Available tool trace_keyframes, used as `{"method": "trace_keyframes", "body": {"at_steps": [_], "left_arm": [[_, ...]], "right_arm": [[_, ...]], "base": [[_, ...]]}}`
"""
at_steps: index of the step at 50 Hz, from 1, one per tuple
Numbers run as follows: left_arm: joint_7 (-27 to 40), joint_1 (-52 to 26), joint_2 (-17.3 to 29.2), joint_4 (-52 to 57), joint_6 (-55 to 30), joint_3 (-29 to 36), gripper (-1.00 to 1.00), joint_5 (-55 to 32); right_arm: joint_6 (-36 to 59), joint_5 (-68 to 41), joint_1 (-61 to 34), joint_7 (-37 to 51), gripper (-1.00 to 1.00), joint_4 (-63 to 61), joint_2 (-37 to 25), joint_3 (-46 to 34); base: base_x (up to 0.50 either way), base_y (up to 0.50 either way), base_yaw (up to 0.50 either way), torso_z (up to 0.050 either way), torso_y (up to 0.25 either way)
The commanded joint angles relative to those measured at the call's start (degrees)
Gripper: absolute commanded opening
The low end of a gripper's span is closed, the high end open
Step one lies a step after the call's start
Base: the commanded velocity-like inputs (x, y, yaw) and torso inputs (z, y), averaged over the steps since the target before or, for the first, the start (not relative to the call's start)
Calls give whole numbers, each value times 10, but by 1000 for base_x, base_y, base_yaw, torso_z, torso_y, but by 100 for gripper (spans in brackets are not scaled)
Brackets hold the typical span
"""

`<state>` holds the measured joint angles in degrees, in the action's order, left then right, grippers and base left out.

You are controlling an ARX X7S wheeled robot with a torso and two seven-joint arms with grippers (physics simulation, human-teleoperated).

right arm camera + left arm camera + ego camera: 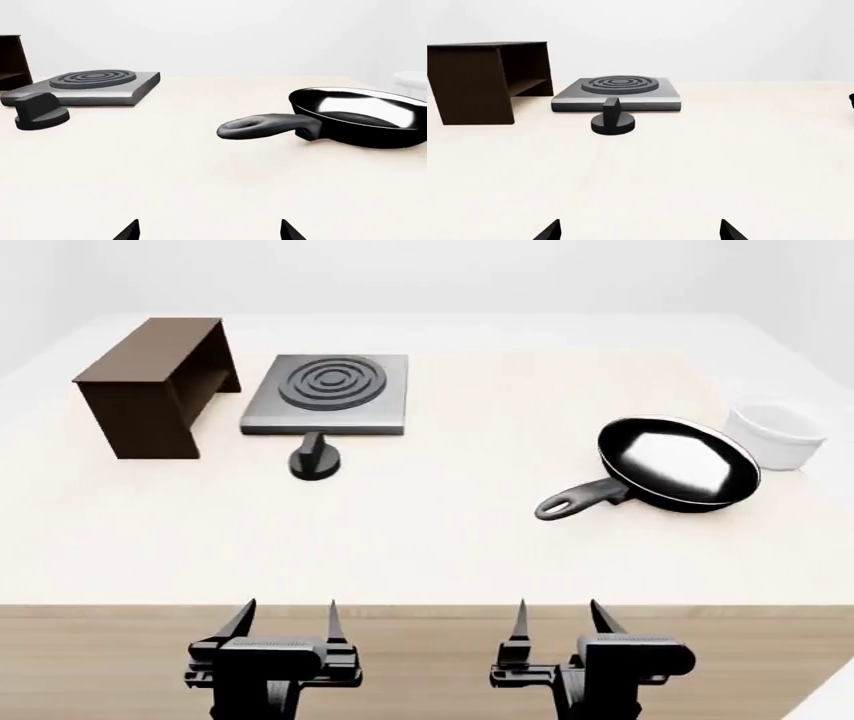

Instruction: Put the frying pan on top of the cabinet.

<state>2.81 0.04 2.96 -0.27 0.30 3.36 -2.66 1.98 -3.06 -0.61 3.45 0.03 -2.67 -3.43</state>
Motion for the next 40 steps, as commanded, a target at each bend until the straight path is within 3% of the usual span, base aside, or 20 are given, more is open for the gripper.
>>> {"method": "trace_keyframes", "body": {"at_steps": [1,19,21,23,25,27,33,40], "left_arm": [[12,-1,11,1,-1,12,100,-12],[26,0,21,4,-3,28,100,-22],[26,-5,24,17,-27,30,100,-27],[24,-16,28,60,-101,28,100,-46],[31,-53,39,140,-226,17,100,-81],[44,-82,47,183,-282,9,100,-86],[58,-112,59,219,-321,9,100,-81],[62,-100,61,204,-302,21,100,-72]], "right_arm": [[4,-9,-1,16,100,-5,-12,-13],[-6,-23,-1,31,100,3,-23,-23],[22,-22,-6,42,100,-11,-24,-21],[71,-35,-15,40,100,-43,-30,-20],[151,-49,-29,38,100,-125,-45,-19],[202,-53,-46,47,100,-169,-52,-15],[230,-58,-58,48,100,-225,-65,-15],[209,-64,-52,44,100,-204,-64,-19]], "base": [[0,-500,0,0,0],[0,-500,0,0,0],[0,-121,0,0,0],[0,0,0,0,0],[0,0,0,0,0],[0,0,0,0,0],[297,0,0,0,0],[500,0,0,0,0]]}}
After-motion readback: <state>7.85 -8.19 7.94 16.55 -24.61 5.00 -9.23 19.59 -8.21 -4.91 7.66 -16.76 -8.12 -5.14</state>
